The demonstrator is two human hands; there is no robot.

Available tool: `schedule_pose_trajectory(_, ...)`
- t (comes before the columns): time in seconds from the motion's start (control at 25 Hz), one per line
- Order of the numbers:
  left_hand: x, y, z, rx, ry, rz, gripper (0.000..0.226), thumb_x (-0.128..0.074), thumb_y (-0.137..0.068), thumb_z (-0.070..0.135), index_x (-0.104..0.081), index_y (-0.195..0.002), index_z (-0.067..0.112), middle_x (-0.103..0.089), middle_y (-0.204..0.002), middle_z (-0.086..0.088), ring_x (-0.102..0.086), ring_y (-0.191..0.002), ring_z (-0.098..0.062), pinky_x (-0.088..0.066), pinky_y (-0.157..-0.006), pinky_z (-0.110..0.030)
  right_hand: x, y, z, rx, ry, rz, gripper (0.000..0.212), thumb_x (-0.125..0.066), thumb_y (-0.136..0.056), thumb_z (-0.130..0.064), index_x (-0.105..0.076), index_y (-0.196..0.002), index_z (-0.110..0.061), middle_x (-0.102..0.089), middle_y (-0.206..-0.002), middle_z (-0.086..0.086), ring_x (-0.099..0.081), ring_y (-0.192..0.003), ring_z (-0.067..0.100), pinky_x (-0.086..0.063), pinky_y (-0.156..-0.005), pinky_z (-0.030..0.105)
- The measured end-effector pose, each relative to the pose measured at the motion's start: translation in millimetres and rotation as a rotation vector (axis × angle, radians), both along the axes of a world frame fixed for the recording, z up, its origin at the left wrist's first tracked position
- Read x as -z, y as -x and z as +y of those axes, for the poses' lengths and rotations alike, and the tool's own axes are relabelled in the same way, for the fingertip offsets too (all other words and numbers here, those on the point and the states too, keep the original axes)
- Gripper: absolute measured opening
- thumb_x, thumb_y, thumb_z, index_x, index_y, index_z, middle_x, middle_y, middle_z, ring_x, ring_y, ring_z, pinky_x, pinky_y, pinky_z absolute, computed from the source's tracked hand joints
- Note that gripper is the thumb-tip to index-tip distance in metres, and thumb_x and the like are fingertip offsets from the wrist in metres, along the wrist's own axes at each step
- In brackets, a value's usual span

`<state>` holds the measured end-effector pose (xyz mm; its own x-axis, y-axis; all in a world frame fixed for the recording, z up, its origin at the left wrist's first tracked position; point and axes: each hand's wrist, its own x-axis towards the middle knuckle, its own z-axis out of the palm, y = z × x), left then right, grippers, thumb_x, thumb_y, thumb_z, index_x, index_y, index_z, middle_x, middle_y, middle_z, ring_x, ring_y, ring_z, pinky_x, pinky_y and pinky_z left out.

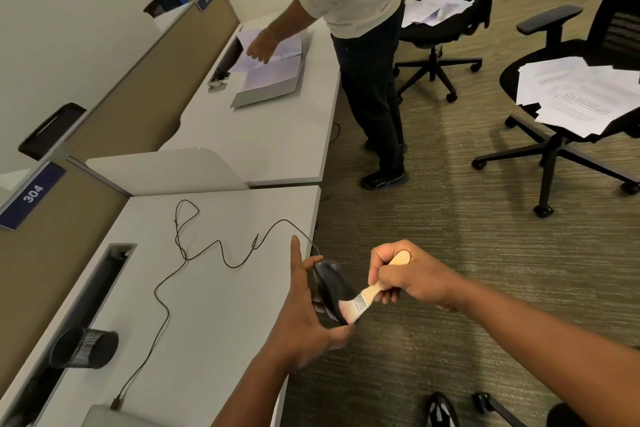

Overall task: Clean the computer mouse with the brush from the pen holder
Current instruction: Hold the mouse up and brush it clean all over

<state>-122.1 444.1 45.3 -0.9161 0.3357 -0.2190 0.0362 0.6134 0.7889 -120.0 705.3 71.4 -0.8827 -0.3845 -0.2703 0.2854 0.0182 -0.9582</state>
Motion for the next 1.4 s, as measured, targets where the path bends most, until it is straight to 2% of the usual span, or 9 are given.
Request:
schedule_pose_trajectory(0.16, 1.7, 2.4, -5.0, -0.007, 0.003, -0.007, 0.166, -0.106, -0.054, 0.042, 0.024, -0.155, 0.063, -0.038, -0.141, 0.049, -0.068, -0.117, -0.006, -0.06, -0.083, -0.014, 5.1, -1.6, 11.3, 0.032, -0.114, 0.092, 0.01, -0.062, -0.071, -0.022, -0.069, -0.074, -0.016, -0.075, -0.072, 0.009, -0.066, -0.065, 0.017, -0.049, -0.053, 0.023)
schedule_pose_trajectory(0.28, 2.7, 2.7, -5.6, 0.002, 0.02, -0.022, 0.166, -0.106, -0.053, 0.042, 0.025, -0.154, 0.065, -0.037, -0.145, 0.045, -0.07, -0.116, -0.017, -0.062, -0.088, -0.021, 5.6, -2.0, 11.6, 0.118, 0.015, 0.113, 0.01, -0.066, -0.08, -0.015, -0.07, -0.086, -0.021, -0.077, -0.083, 0.014, -0.067, -0.07, 0.018, -0.052, -0.057, 0.027)
schedule_pose_trajectory(0.4, 1.8, 1.6, -2.2, 0.004, 0.022, -0.021, 0.165, -0.105, -0.053, 0.043, 0.024, -0.153, 0.066, -0.033, -0.143, 0.052, -0.069, -0.12, -0.019, -0.063, -0.095, -0.029, 6.1, -4.3, 4.2, 0.068, 0.166, 0.056, 0.009, -0.072, -0.088, -0.017, -0.072, -0.096, -0.021, -0.078, -0.093, 0.012, -0.07, -0.082, 0.017, -0.056, -0.067, 0.028)
schedule_pose_trajectory(0.52, -1.2, -0.4, 0.1, -0.01, 0.014, -0.007, 0.163, -0.104, -0.054, 0.041, 0.023, -0.152, 0.068, -0.033, -0.142, 0.054, -0.069, -0.12, -0.023, -0.063, -0.098, -0.038, 6.1, -8.0, 1.9, -0.019, 0.116, 0.023, 0.009, -0.069, -0.09, -0.015, -0.072, -0.098, -0.017, -0.078, -0.093, 0.012, -0.069, -0.084, 0.021, -0.054, -0.067, 0.031)
schedule_pose_trajectory(0.72, -3.9, -3.9, 0.9, -0.031, 0.017, -0.003, 0.163, -0.105, -0.054, 0.043, 0.023, -0.152, 0.069, -0.036, -0.159, 0.028, -0.063, -0.133, -0.03, -0.06, -0.102, -0.05, 1.9, -5.4, 10.2, 0.004, 0.036, 0.002, 0.011, -0.063, -0.083, -0.008, -0.07, -0.089, -0.014, -0.077, -0.08, 0.011, -0.066, -0.069, 0.017, -0.049, -0.057, 0.027)
schedule_pose_trajectory(0.88, -2.3, -4.3, -1.9, -0.032, 0.012, -0.026, 0.166, -0.105, -0.052, 0.049, 0.026, -0.152, 0.067, -0.032, -0.152, 0.044, -0.06, -0.136, -0.03, -0.059, -0.103, -0.054, 5.6, -3.1, 10.9, 0.106, -0.005, 0.061, 0.018, -0.059, -0.085, 0.002, -0.067, -0.085, -0.014, -0.074, -0.075, 0.009, -0.061, -0.065, 0.018, -0.047, -0.053, 0.027)
schedule_pose_trajectory(1.08, 0.5, -4.1, -1.0, -0.035, -0.011, -0.049, 0.166, -0.106, -0.052, 0.046, 0.025, -0.152, 0.067, -0.03, -0.147, 0.051, -0.057, -0.139, -0.025, -0.058, -0.104, -0.053, 7.1, -6.6, 6.5, 0.114, 0.119, 0.138, 0.008, -0.076, -0.087, -0.017, -0.073, -0.095, -0.017, -0.067, -0.08, 0.01, -0.055, -0.068, 0.022, -0.046, -0.055, 0.029)
schedule_pose_trajectory(1.24, 0.6, -3.8, -0.2, -0.028, -0.029, -0.044, 0.164, -0.105, -0.054, 0.044, 0.024, -0.151, 0.069, -0.03, -0.143, 0.055, -0.061, -0.134, -0.023, -0.06, -0.102, -0.043, 8.1, -9.2, -5.2, 0.169, 0.281, -0.052, 0.006, -0.073, -0.096, -0.018, -0.079, -0.098, -0.018, -0.069, -0.081, 0.004, -0.06, -0.072, 0.012, -0.05, -0.062, 0.027)
schedule_pose_trajectory(1.4, -1.6, -5.8, 1.3, -0.011, -0.045, -0.027, 0.162, -0.104, -0.057, 0.039, 0.024, -0.151, 0.069, -0.033, -0.146, 0.046, -0.062, -0.133, -0.023, -0.059, -0.104, -0.046, 12.3, -8.5, -16.0, 0.285, 0.283, -0.318, 0.008, -0.068, -0.1, -0.027, -0.073, -0.1, -0.021, -0.072, -0.082, 0.001, -0.063, -0.078, 0.014, -0.055, -0.067, 0.031)
